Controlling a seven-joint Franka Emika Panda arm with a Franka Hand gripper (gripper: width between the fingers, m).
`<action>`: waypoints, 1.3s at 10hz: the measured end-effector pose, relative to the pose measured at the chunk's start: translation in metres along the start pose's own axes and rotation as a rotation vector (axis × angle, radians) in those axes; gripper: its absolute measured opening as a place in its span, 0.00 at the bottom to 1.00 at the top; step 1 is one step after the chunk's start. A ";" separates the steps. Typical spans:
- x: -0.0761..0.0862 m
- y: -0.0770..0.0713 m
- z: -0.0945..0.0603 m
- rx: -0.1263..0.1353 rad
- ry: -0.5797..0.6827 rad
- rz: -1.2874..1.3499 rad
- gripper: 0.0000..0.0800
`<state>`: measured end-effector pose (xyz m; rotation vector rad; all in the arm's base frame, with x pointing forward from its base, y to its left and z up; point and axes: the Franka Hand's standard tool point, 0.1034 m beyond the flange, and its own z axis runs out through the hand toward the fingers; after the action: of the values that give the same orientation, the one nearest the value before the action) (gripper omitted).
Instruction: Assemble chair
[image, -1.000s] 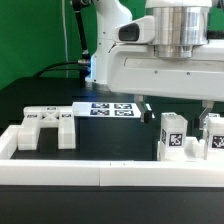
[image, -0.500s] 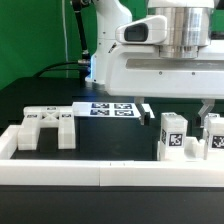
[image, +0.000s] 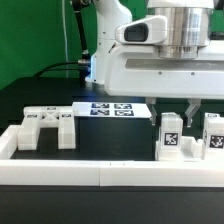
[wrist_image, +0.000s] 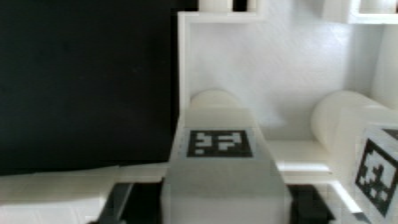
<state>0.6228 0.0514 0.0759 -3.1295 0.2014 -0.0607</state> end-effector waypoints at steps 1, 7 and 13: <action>0.000 -0.001 0.000 0.000 0.000 0.118 0.36; 0.000 -0.001 0.000 0.014 -0.006 0.675 0.36; -0.001 -0.006 0.000 0.027 -0.018 1.128 0.36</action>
Offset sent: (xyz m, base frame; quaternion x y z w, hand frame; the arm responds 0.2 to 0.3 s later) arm 0.0010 -0.0036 -0.0006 0.0070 0.0034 0.2093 0.9778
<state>0.6225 0.0575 0.0756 -2.5001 1.8157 -0.0230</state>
